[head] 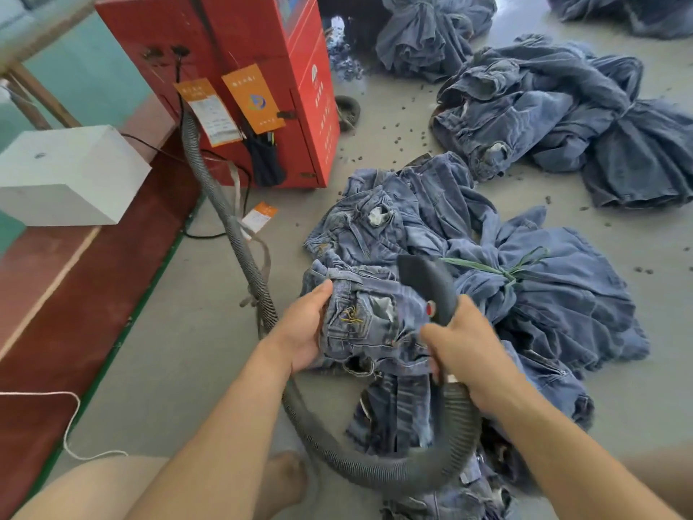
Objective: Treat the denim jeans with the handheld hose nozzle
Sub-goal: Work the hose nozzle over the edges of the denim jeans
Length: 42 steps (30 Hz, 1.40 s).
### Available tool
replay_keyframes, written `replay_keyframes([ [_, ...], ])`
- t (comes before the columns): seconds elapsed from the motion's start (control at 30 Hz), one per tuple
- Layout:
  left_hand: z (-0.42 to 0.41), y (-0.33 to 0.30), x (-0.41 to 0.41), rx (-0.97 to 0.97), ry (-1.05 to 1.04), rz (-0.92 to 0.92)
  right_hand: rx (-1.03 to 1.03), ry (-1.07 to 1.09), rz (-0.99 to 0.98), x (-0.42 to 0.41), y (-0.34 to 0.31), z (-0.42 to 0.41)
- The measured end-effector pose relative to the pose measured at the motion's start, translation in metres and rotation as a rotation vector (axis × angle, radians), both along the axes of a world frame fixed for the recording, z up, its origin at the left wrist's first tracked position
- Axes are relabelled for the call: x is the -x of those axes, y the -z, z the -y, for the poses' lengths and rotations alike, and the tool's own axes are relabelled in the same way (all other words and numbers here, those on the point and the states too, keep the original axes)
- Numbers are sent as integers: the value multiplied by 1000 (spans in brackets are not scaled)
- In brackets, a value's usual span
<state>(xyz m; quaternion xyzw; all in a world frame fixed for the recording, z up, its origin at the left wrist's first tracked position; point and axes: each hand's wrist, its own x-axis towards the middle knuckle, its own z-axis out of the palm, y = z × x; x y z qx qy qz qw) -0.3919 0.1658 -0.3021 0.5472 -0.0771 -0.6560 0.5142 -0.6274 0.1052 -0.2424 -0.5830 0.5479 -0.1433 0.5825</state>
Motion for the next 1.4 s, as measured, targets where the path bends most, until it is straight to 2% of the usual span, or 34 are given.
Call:
replay_keyframes([
  [0.1,2,0,-8,-25,-4,38,-116,112,72,31,3,9],
  [0.2,8,4,-10,-128,106,326,-156,87,94,45,2,1],
  [0.27,13,11,-8,-183,108,455,-157,27,93,44,3,-9],
  [0.37,21,12,-7,-210,-5,425,-164,-107,45,34,6,-33],
  [0.47,26,8,-1,-196,-40,229,-147,-233,-41,15,17,-47],
  [0.53,25,7,3,-193,-34,110,-91,-171,-73,3,26,-38],
  [0.6,23,9,2,-201,-57,81,-92,6,-12,-1,32,-20],
  [0.7,25,11,-4,-205,-78,89,-178,203,121,21,31,-8],
  [0.77,28,12,-6,-209,-81,123,-272,145,156,33,29,-20],
  [0.83,32,13,-7,-188,-80,162,-363,-4,138,27,31,-39],
  [0.9,34,13,-7,-163,-70,181,-371,-67,83,10,39,-43],
  [1.03,30,16,-7,-160,-42,200,-325,175,15,-4,62,-10],
  [1.17,26,21,-9,-213,-36,319,-255,323,84,12,54,-10],
  [1.27,28,24,-6,-184,-35,380,-319,242,178,13,39,-36],
  [1.33,30,25,-5,-180,-55,378,-415,145,193,1,37,-54],
  [1.4,28,23,-6,-197,-67,351,-508,147,199,-15,44,-58],
])
